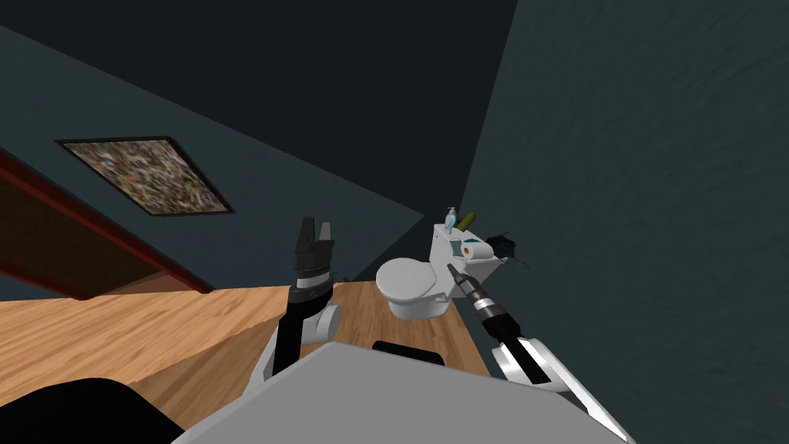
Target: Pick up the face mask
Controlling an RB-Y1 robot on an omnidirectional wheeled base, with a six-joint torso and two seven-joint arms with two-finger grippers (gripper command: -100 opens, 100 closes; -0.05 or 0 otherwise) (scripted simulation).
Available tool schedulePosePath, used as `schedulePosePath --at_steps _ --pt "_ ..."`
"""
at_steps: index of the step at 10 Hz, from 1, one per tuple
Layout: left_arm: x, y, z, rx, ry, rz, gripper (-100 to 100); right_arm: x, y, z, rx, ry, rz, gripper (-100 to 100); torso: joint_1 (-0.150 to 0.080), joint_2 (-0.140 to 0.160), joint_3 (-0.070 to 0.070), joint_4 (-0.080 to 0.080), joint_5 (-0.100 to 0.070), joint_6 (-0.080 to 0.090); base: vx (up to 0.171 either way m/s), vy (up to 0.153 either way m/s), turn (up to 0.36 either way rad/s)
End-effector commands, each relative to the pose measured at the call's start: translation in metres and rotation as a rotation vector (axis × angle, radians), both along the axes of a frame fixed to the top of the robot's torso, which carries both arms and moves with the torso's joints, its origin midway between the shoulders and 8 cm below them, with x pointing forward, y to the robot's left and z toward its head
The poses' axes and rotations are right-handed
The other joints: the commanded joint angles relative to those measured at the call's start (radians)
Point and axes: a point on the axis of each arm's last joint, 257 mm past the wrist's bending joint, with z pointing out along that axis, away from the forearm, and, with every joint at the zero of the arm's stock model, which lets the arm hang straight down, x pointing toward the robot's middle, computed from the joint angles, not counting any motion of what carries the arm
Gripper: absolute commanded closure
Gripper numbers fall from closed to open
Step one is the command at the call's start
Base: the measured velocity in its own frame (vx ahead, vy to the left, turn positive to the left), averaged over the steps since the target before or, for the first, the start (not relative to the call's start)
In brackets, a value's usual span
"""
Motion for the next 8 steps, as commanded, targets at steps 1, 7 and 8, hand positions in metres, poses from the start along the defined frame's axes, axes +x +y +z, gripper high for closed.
schedulePosePath --at_steps 1,7,8 --pt "0.000 0.000 0.000 0.000 0.000 0.000 0 0.005 -0.009 -0.019 -0.059 0.046 -0.018 -100 0.000 0.000 0.000 0.000 0.000 0.000 -0.063 0.012 0.078" --pt "0.000 0.000 0.000 0.000 0.000 0.000 0 0.011 -0.060 -0.101 -0.378 0.226 -0.093 -100 0.001 -0.001 -0.001 0.000 0.000 0.000 -0.053 0.019 0.108" --pt "0.000 0.000 0.000 0.000 0.000 0.000 0 0.014 -0.072 -0.114 -0.463 0.252 -0.100 -100 0.000 -0.002 -0.001 0.000 0.000 0.001 -0.052 0.019 0.177"
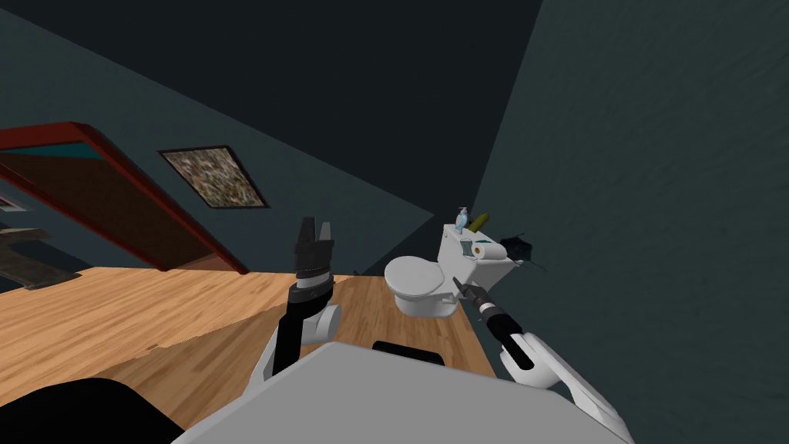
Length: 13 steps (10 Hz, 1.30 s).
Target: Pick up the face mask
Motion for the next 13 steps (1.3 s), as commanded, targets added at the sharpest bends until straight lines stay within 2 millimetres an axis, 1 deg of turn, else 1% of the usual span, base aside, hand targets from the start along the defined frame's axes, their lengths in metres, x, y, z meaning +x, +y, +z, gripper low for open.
schedulePosePath --at_steps 1,2,3,4,5,6,7,8,9,10,11,12,13 --pt "0.000 0.000 0.000 0.000 0.000 0.000 0 0.000 -0.011 -0.015 -0.074 0.038 -0.021 -100 0.000 0.000 0.000 0.000 0.000 0.000 -0.039 0.013 0.065" --pt "0.000 0.000 0.000 0.000 0.000 0.000 0 0.000 -0.013 -0.017 -0.077 0.044 -0.030 -100 0.000 -0.001 0.000 0.000 0.000 0.000 -0.014 0.009 -0.023" --pt "0.000 0.000 0.000 0.000 0.000 0.000 0 0.000 -0.033 -0.032 -0.173 0.086 -0.050 -100 0.000 -0.002 -0.001 0.000 0.000 0.001 -0.035 0.029 0.133" --pt "0.000 0.000 0.000 0.000 0.000 0.000 0 -0.002 -0.038 -0.036 -0.193 0.096 -0.058 -100 0.001 -0.001 -0.001 0.000 0.000 0.000 -0.036 0.024 0.091" --pt "0.000 0.000 0.000 0.000 0.000 0.000 0 -0.002 -0.056 -0.047 -0.280 0.128 -0.068 -100 0.001 -0.001 0.000 0.000 0.000 0.001 -0.045 0.027 0.187" --pt "0.000 0.000 0.000 0.000 0.000 0.000 0 -0.004 -0.064 -0.052 -0.309 0.143 -0.085 -100 0.001 0.000 0.000 0.000 0.000 0.000 -0.037 0.020 0.063" --pt "0.000 0.000 0.000 0.000 0.000 0.000 0 -0.004 -0.065 -0.052 -0.310 0.144 -0.086 -100 0.000 -0.001 0.000 0.000 0.000 0.001 -0.014 0.010 -0.036" --pt "0.000 0.000 0.000 0.000 0.000 0.000 0 -0.006 -0.088 -0.063 -0.410 0.183 -0.104 -100 0.000 -0.002 -0.001 0.000 0.000 0.001 -0.027 0.028 0.138" --pt "0.000 0.000 0.000 0.000 0.000 0.000 0 -0.008 -0.092 -0.064 -0.428 0.189 -0.115 -100 0.000 -0.002 -0.001 0.000 0.000 0.000 -0.031 0.022 0.093" --pt "0.000 0.000 0.000 0.000 0.000 0.000 0 -0.005 -0.111 -0.064 -0.509 0.206 -0.137 -100 0.000 -0.001 -0.001 0.000 0.000 0.001 -0.040 0.031 0.183" --pt "0.000 0.000 0.000 0.000 0.000 0.000 0 -0.010 -0.119 -0.071 -0.544 0.227 -0.143 -100 0.001 -0.001 0.000 0.000 0.000 0.001 -0.032 0.030 0.019" --pt "0.000 0.000 0.000 0.000 0.000 0.000 0 -0.010 -0.138 -0.072 -0.643 0.247 -0.152 -100 0.001 -0.001 -0.001 0.000 0.000 0.001 -0.041 0.036 0.139" --pt "0.000 0.000 0.000 0.000 0.000 0.000 0 -0.015 -0.147 -0.077 -0.660 0.267 -0.168 -100 0.001 -0.001 0.000 0.000 0.000 0.000 -0.030 0.024 0.091"
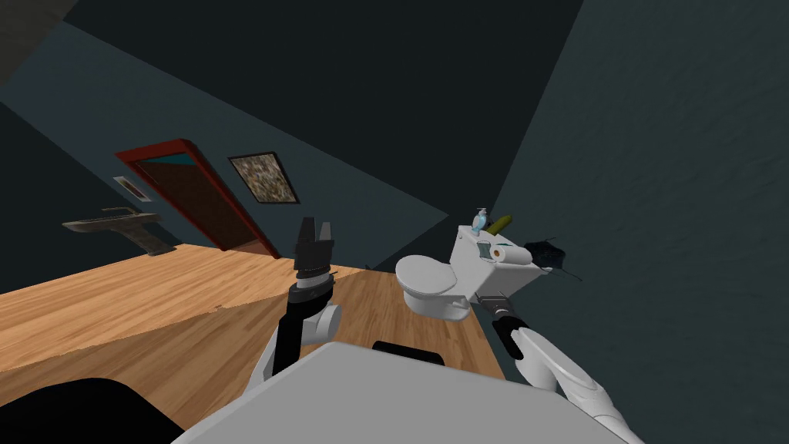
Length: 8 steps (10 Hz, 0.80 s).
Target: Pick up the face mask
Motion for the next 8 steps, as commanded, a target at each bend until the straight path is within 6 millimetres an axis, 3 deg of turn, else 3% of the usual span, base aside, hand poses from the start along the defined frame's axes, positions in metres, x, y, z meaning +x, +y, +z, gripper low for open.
schedulePosePath --at_steps 1,2,3,4,5,8 --pt "0.000 0.000 0.000 0.000 0.000 0.000 0 -0.005 -0.010 -0.001 -0.029 0.012 -0.019 -100 0.000 0.000 0.000 0.000 0.000 0.000 -0.006 0.009 0.003" --pt "0.000 0.000 0.000 0.000 0.000 0.000 0 -0.008 -0.034 -0.002 -0.135 0.044 -0.035 -100 -0.001 -0.001 0.000 0.000 0.000 0.000 -0.019 0.023 0.148" --pt "0.000 0.000 0.000 0.000 0.000 0.000 0 -0.010 -0.037 -0.002 -0.145 0.047 -0.045 -100 0.000 -0.001 -0.001 0.000 0.000 0.000 -0.019 0.024 0.075" --pt "0.000 0.000 0.000 0.000 0.000 0.000 0 -0.013 -0.059 -0.001 -0.249 0.079 -0.053 -100 0.000 -0.001 0.000 0.000 0.000 0.000 -0.025 0.039 0.135" --pt "0.000 0.000 0.000 0.000 0.000 0.000 0 -0.014 -0.063 0.000 -0.258 0.079 -0.070 -100 0.001 -0.001 0.000 0.000 0.000 0.000 -0.022 0.032 0.064" --pt "0.000 0.000 0.000 0.000 0.000 0.000 0 -0.021 -0.107 0.012 -0.452 0.127 -0.114 -100 0.000 -0.001 0.000 0.000 0.000 0.000 -0.022 0.031 0.113"
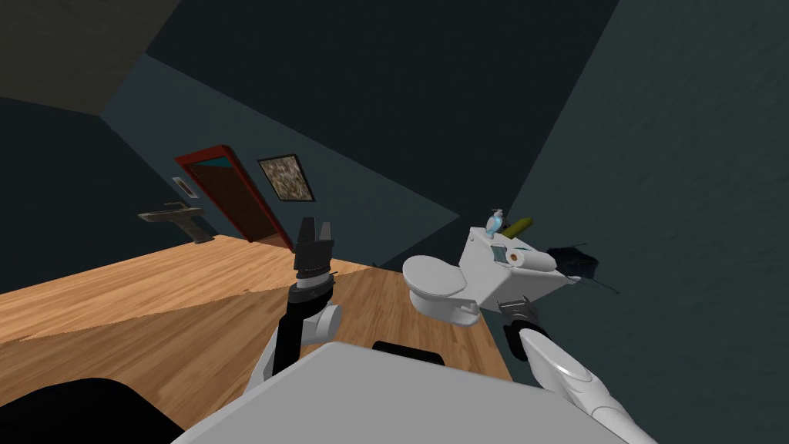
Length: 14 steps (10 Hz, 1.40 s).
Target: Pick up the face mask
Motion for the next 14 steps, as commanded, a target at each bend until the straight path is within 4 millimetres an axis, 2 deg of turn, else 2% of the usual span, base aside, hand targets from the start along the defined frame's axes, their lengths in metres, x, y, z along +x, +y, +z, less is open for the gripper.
schedulePosePath --at_steps 1,2,3,4,5,6,7,9,11,13,14 --pt "0.000 0.000 0.000 0.000 0.000 0.000 0 -0.003 -0.018 0.007 -0.068 0.015 -0.018 -100 0.000 0.000 0.000 0.000 0.000 0.000 -0.019 0.026 0.054" --pt "0.000 0.000 0.000 0.000 0.000 0.000 0 -0.005 -0.036 0.016 -0.158 0.035 -0.036 -100 0.000 0.000 0.000 0.000 0.000 0.001 -0.016 0.027 0.098" --pt "0.000 0.000 0.000 0.000 0.000 0.000 0 -0.007 -0.039 0.016 -0.171 0.038 -0.038 -100 0.000 0.000 0.000 0.000 0.000 0.000 -0.010 0.023 0.065" --pt "0.000 0.000 0.000 0.000 0.000 0.000 0 -0.010 -0.056 0.025 -0.256 0.059 -0.055 -100 -0.001 0.000 0.000 0.000 0.000 0.000 -0.008 0.032 0.111" --pt "0.000 0.000 0.000 0.000 0.000 0.000 0 -0.011 -0.057 0.027 -0.270 0.059 -0.057 -100 0.000 -0.001 0.000 0.000 0.000 0.000 -0.003 0.023 0.061" --pt "0.000 0.000 0.000 0.000 0.000 0.000 0 -0.014 -0.073 0.038 -0.350 0.075 -0.077 -100 0.000 -0.001 -0.001 0.000 0.000 0.001 0.000 0.026 0.088" --pt "0.000 0.000 0.000 0.000 0.000 0.000 0 -0.014 -0.073 0.039 -0.364 0.078 -0.073 -100 -0.001 -0.001 -0.001 0.000 0.000 0.000 0.002 0.020 0.056" --pt "0.000 0.000 0.000 0.000 0.000 0.000 0 -0.018 -0.097 0.061 -0.512 0.104 -0.097 -100 0.000 -0.002 -0.001 0.000 0.000 0.000 0.008 0.027 0.136" --pt "0.000 0.000 0.000 0.000 0.000 0.000 0 -0.021 -0.100 0.063 -0.535 0.110 -0.101 -100 -0.001 -0.002 -0.001 0.000 0.000 0.001 0.006 0.016 0.008" --pt "0.000 0.000 0.000 0.000 0.000 0.000 0 -0.024 -0.118 0.087 -0.670 0.128 -0.125 -100 -0.001 -0.002 -0.001 0.000 0.000 0.000 0.020 0.017 0.103" --pt "0.000 0.000 0.000 0.000 0.000 0.000 0 -0.026 -0.119 0.087 -0.681 0.136 -0.122 -100 -0.001 -0.003 -0.002 -0.001 0.000 0.000 0.029 0.014 0.048"
